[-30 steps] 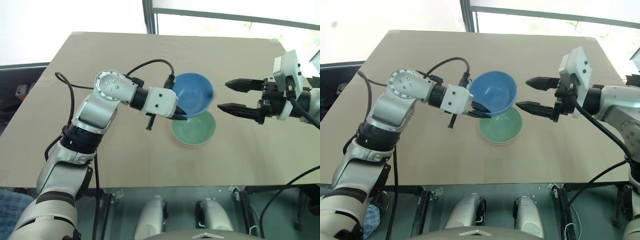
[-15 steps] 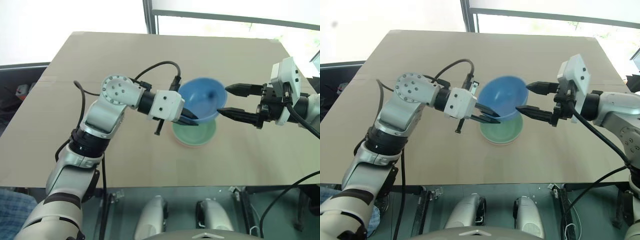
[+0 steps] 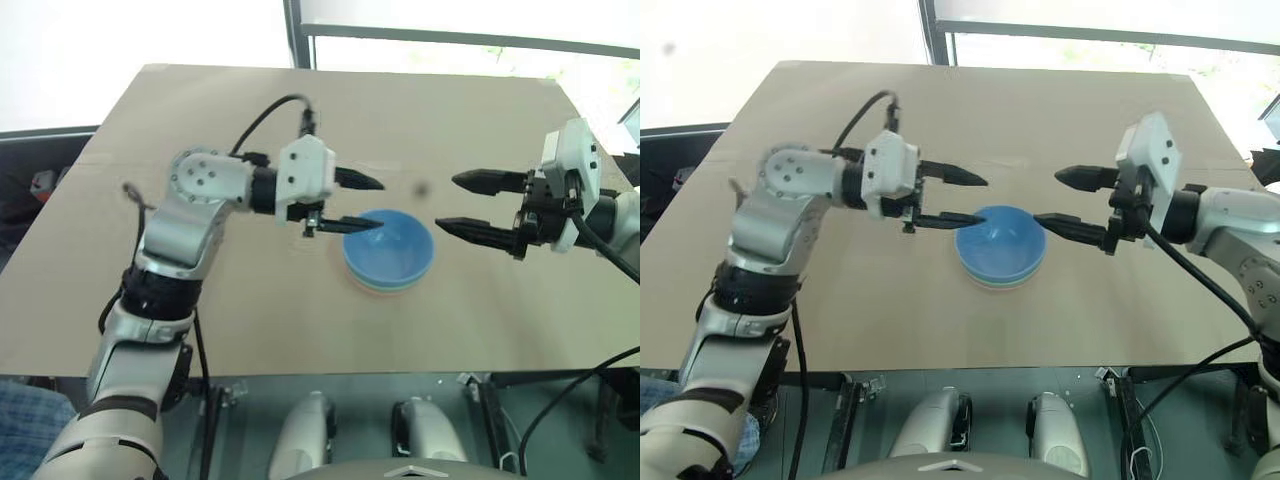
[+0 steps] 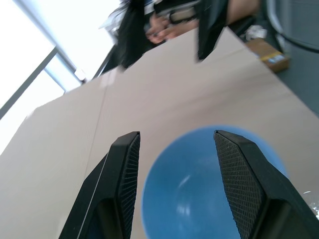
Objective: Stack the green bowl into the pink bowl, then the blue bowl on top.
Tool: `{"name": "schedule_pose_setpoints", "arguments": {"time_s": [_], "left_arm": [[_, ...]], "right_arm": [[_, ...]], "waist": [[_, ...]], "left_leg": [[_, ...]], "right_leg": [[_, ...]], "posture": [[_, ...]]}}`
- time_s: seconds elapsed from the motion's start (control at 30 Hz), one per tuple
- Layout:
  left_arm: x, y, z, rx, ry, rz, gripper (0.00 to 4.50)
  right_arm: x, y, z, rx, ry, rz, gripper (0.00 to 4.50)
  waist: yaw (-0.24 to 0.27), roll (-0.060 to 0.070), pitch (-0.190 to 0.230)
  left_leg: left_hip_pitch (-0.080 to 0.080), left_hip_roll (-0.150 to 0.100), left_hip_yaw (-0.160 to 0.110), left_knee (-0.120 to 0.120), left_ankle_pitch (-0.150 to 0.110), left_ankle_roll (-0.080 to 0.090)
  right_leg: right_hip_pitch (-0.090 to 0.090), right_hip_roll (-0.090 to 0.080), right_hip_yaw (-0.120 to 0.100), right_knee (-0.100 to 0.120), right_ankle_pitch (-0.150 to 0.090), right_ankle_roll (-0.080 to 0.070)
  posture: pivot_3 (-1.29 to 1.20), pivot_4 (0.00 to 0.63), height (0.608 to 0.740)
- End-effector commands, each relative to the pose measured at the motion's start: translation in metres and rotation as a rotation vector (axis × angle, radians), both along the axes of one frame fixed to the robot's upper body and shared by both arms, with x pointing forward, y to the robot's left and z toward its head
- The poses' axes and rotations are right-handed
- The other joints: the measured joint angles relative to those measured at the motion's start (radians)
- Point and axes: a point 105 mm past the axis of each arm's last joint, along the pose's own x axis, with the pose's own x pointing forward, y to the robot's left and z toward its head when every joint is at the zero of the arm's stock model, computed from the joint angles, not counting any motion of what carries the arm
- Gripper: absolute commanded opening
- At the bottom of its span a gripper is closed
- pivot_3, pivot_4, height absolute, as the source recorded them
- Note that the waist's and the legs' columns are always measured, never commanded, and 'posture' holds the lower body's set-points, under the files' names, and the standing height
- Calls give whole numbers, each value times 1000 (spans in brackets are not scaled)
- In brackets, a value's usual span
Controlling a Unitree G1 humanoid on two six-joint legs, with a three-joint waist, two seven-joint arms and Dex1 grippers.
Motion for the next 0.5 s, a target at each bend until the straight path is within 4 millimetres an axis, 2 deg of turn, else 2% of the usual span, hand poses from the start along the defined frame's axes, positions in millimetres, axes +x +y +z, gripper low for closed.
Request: {"name": "schedule_pose_setpoints", "arguments": {"time_s": [0.03, 0.1, 0.2, 0.27, 0.43, 0.5], "left_arm": [[6, 28, 5, -89, 34, 192, 2496], [4, 47, 0, -159, 115, 287, 2496], [-9, 73, -24, -221, 244, 401, 2496], [-15, 83, -32, -241, 275, 449, 2496], [-28, 104, -43, -276, 291, 553, 2496], [-32, 109, -49, -292, 311, 589, 2496]], "right_arm": [[3, -17, -2, 21, -69, -80, 3666], [-1, -25, -17, 44, -33, -105, 3666], [-1, -46, -55, 32, 9, -198, 3666], [-4, -52, -72, 15, 18, -216, 3666], [-15, -59, -87, 54, 26, -205, 3666], [-16, -65, -91, 58, 33, -214, 3666]], "waist": [[2, 0, 0], [5, -1, 0], [3, -1, -1], [3, -1, -1], [2, -1, 0], [2, 1, 0]], "left_leg": [[0, 0, 0, 0, 0, 0], [-1, 0, -2, 0, 0, 0], [-1, 0, -2, -1, 0, 0], [0, 0, -1, -1, 0, 0], [4, 1, -1, 2, 1, -2], [20, 1, 0, -2, 1, -2]], "right_leg": [[0, 0, 0, 0, 0, 0], [1, 0, -1, 0, 0, 0], [1, -1, -1, -1, 0, 0], [1, -1, 0, -1, 0, 1], [4, 0, 0, -1, 0, 1], [18, 0, 1, -2, -1, 0]], "posture": [[0, 150, 740], [0, 150, 740], [0, 150, 740], [0, 150, 740], [0, 150, 740], [0, 150, 740]]}}
